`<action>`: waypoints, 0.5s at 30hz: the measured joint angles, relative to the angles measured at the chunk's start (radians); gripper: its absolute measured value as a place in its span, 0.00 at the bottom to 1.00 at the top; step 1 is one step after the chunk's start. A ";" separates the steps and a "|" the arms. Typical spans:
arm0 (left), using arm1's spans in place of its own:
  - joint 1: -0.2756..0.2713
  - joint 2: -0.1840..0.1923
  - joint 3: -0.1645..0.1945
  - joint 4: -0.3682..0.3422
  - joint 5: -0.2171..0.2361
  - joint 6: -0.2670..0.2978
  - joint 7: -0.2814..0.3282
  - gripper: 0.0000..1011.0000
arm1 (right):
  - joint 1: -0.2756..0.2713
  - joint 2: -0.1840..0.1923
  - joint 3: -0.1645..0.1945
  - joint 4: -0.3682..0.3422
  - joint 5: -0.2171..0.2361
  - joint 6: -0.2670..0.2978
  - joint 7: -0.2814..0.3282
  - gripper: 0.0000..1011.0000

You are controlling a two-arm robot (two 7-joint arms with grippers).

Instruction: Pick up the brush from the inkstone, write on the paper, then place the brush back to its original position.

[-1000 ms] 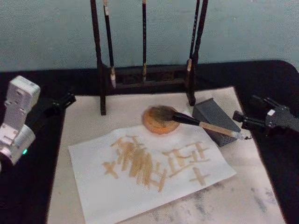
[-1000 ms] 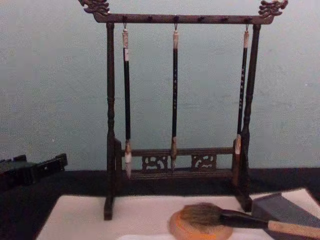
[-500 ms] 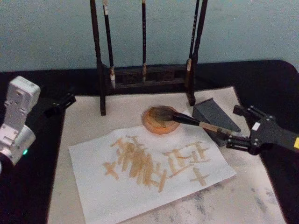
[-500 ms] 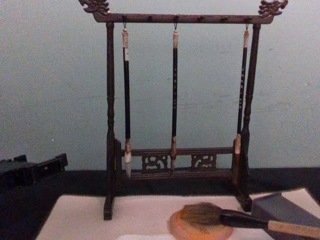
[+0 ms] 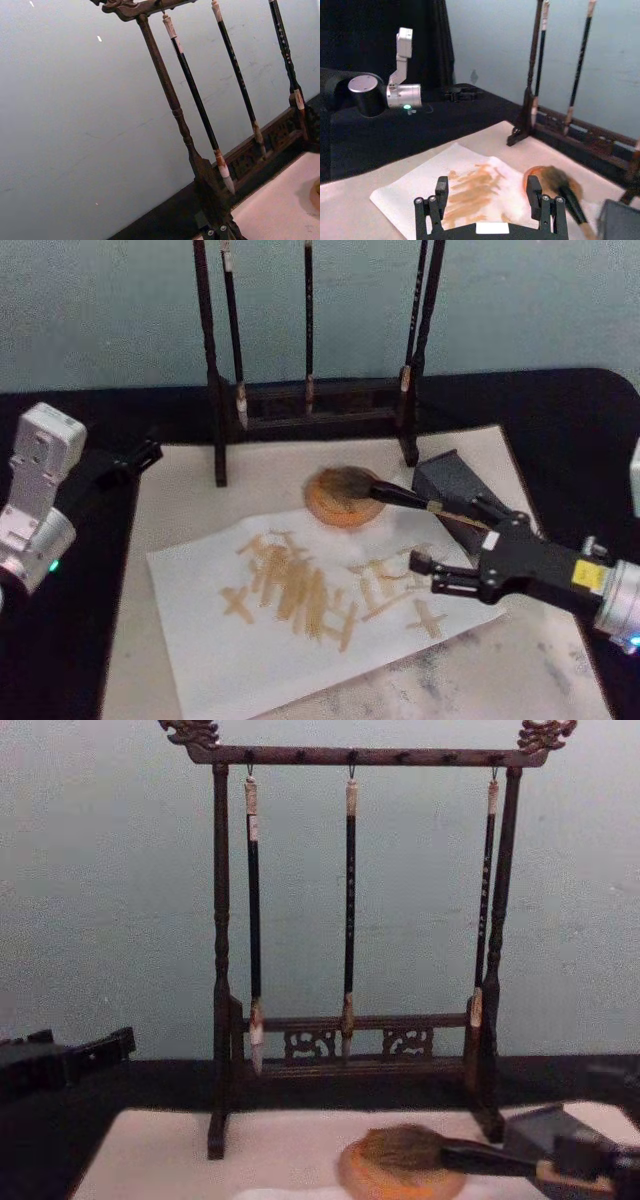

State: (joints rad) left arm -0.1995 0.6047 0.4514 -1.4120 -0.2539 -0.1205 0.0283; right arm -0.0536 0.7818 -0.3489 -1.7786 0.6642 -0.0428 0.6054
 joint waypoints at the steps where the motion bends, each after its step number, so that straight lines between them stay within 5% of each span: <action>1: 0.000 0.000 0.000 0.000 0.000 0.000 0.000 0.99 | 0.008 -0.012 -0.012 0.008 -0.008 0.003 0.006 1.00; 6: 0.000 0.000 0.000 0.000 0.000 0.000 0.000 0.99 | 0.028 -0.038 -0.038 0.032 -0.023 0.012 0.019 1.00; 15: 0.000 0.000 0.000 0.000 0.000 0.000 0.000 0.99 | 0.025 -0.031 -0.033 0.029 -0.020 0.012 0.018 1.00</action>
State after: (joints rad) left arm -0.1995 0.6047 0.4514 -1.4120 -0.2539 -0.1205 0.0283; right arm -0.0287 0.7504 -0.3821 -1.7492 0.6440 -0.0307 0.6229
